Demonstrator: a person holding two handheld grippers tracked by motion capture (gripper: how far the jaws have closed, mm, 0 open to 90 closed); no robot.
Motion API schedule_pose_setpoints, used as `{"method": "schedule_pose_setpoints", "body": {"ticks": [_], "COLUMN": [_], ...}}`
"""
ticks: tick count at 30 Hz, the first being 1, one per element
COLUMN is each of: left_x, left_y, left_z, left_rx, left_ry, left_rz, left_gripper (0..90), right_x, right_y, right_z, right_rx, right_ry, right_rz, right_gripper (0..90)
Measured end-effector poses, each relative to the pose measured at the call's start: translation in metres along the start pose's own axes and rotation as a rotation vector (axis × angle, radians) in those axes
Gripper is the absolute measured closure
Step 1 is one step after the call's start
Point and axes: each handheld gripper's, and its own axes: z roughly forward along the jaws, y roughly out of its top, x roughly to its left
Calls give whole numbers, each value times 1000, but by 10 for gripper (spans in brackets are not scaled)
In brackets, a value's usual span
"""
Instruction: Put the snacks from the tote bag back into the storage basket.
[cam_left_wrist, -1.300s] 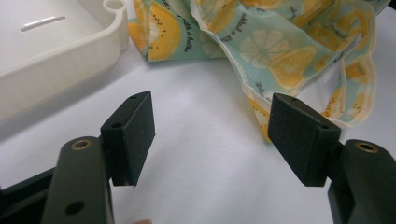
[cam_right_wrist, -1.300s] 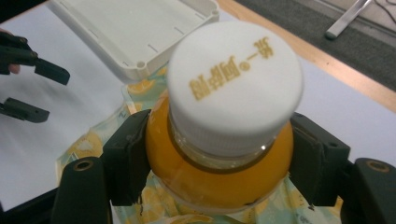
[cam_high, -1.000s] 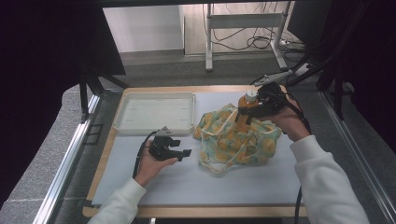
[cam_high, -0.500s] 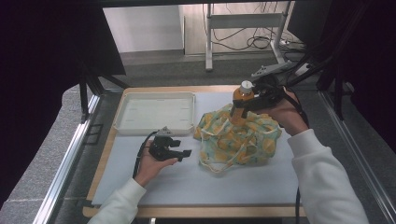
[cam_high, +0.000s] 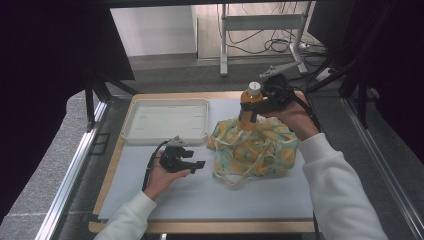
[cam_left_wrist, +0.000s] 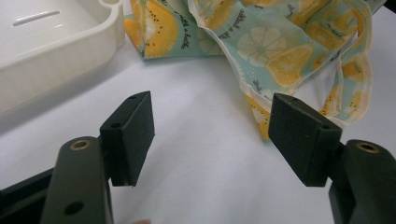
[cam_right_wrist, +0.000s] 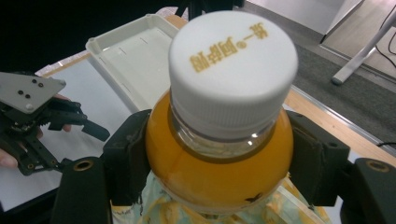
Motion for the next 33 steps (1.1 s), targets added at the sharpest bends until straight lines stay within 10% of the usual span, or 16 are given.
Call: {"method": "schedule_pose_setpoints", "body": {"ticks": [33], "left_x": [-2], "left_y": [0], "left_z": [0], "left_rx": [9], "left_ry": [-15], "left_rz": [10], "left_gripper": [313], "right_x": [17], "right_y": [24], "right_z": [49], "right_rx": [-12], "right_ry": [16], "right_rz": [10], "right_gripper": [301]}}
